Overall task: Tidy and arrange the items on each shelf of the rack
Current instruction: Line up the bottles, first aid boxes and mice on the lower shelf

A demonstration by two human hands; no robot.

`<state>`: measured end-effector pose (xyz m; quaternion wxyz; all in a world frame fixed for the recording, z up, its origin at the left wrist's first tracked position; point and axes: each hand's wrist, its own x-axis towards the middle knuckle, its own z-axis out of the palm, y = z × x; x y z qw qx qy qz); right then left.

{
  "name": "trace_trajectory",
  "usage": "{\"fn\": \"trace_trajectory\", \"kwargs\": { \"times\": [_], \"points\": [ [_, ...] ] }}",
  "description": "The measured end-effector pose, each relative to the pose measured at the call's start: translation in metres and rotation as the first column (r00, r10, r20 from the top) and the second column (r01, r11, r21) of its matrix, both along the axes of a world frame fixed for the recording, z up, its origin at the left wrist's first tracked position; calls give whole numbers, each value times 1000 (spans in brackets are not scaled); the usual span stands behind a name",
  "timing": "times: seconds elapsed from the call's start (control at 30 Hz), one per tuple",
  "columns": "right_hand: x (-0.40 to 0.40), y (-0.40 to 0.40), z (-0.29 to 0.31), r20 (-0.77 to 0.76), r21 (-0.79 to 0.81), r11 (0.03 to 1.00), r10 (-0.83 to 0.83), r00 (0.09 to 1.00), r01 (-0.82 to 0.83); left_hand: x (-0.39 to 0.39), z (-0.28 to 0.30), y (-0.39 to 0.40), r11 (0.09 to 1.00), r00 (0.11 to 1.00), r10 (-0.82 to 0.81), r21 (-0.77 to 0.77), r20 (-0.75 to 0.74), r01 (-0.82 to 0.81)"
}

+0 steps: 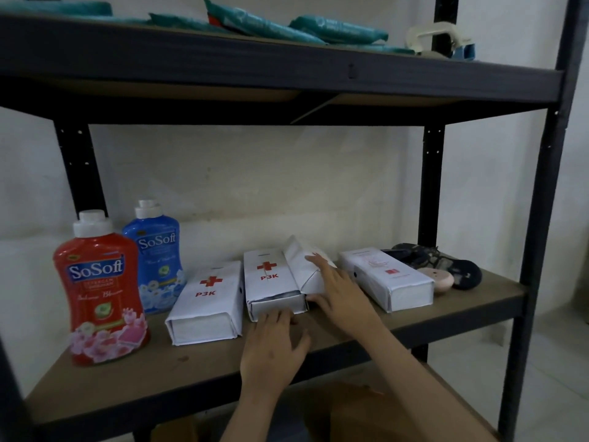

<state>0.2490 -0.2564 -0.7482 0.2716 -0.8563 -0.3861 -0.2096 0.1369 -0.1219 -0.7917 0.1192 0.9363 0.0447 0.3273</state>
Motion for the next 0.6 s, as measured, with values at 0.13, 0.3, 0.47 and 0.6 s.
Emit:
{"fn": "trace_trajectory", "kwargs": {
  "times": [0.13,0.3,0.47,0.6],
  "points": [
    [16,-8,-2,143,-183,972,-124,982,150,0,1,2,1000,1000,-14,-24,-17,13],
    [21,-23,-1,-7,-263,960,-100,995,95,0,-1,1,1000,1000,2,-1,-24,-2],
    [25,-59,-4,111,-9,918,-393,913,396,3,0,-1,1000,1000,-18,15,-19,18],
    [36,-92,-14,-48,-121,806,-588,808,579,15,3,-12,995,996,-86,-51,-1,86]
  ]
}}
